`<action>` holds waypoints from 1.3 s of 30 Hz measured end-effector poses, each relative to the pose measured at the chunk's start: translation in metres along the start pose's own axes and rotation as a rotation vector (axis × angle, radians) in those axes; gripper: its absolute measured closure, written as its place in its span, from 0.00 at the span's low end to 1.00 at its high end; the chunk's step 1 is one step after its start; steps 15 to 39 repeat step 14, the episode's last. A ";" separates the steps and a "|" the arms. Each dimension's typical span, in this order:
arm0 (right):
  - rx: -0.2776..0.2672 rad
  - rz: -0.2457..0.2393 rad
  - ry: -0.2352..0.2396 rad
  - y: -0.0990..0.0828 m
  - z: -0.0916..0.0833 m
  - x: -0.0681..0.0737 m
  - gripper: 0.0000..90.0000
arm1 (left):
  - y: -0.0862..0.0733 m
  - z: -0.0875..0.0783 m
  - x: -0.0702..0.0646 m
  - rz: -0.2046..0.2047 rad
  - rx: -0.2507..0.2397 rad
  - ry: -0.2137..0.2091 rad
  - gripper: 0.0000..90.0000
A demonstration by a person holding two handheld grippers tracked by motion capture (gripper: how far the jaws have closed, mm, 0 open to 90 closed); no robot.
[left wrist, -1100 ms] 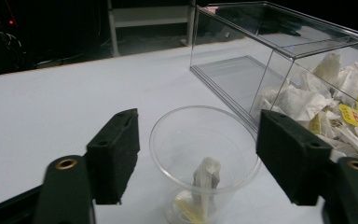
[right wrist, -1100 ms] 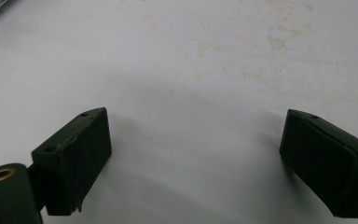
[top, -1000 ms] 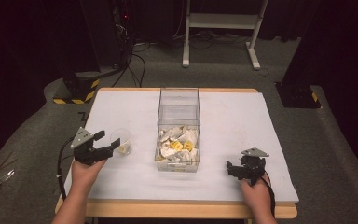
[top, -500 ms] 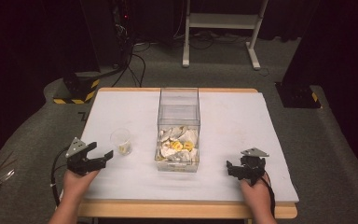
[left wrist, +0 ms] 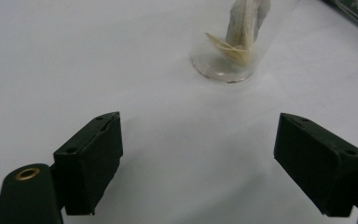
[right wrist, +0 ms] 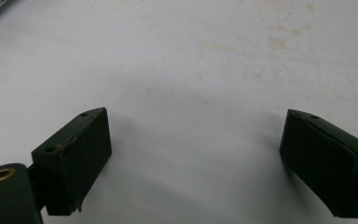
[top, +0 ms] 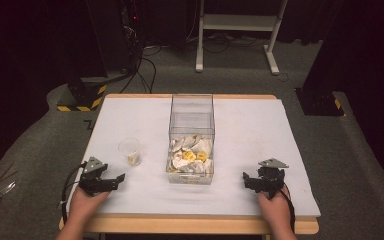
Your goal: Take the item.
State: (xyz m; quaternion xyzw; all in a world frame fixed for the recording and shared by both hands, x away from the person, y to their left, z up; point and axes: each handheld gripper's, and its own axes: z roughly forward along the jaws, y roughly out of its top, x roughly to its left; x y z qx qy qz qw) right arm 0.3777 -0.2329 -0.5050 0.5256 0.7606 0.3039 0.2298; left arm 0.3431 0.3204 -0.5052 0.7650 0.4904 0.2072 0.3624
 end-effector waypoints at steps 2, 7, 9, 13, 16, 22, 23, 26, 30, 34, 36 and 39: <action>0.000 0.000 0.000 0.000 0.000 0.000 0.10 | 0.000 0.004 -0.002 0.018 0.041 0.006 0.17; -0.001 -0.001 0.000 0.000 0.000 0.000 0.10 | -0.001 0.005 -0.006 0.033 0.044 0.032 0.15; 0.000 0.000 0.000 0.000 0.000 0.000 0.10 | -0.001 0.005 -0.006 0.031 0.044 0.034 0.15; 0.000 0.001 0.000 0.000 0.000 0.000 0.10 | -0.001 0.005 -0.006 0.030 0.042 0.033 0.15; -0.001 -0.001 0.000 0.000 0.000 0.000 0.10 | -0.001 0.005 -0.006 0.034 0.042 0.034 0.15; -0.001 -0.001 0.000 0.000 0.000 0.000 0.10 | -0.001 0.005 -0.006 0.034 0.042 0.034 0.15; -0.001 -0.001 0.000 0.000 0.000 0.000 0.10 | -0.001 0.005 -0.006 0.034 0.042 0.034 0.15; -0.001 -0.001 0.000 0.000 0.000 0.000 0.10 | -0.001 0.005 -0.006 0.034 0.042 0.034 0.15; -0.001 -0.001 0.000 0.000 0.000 0.000 0.10 | -0.001 0.005 -0.006 0.034 0.042 0.034 0.15; -0.001 -0.001 0.000 0.000 0.000 0.000 0.10 | -0.001 0.005 -0.006 0.034 0.042 0.034 0.15; -0.001 -0.001 0.000 0.000 0.000 0.000 0.10 | -0.001 0.005 -0.006 0.034 0.042 0.034 0.15; -0.001 -0.001 0.000 0.000 0.000 0.000 0.10 | -0.001 0.005 -0.006 0.034 0.042 0.034 0.15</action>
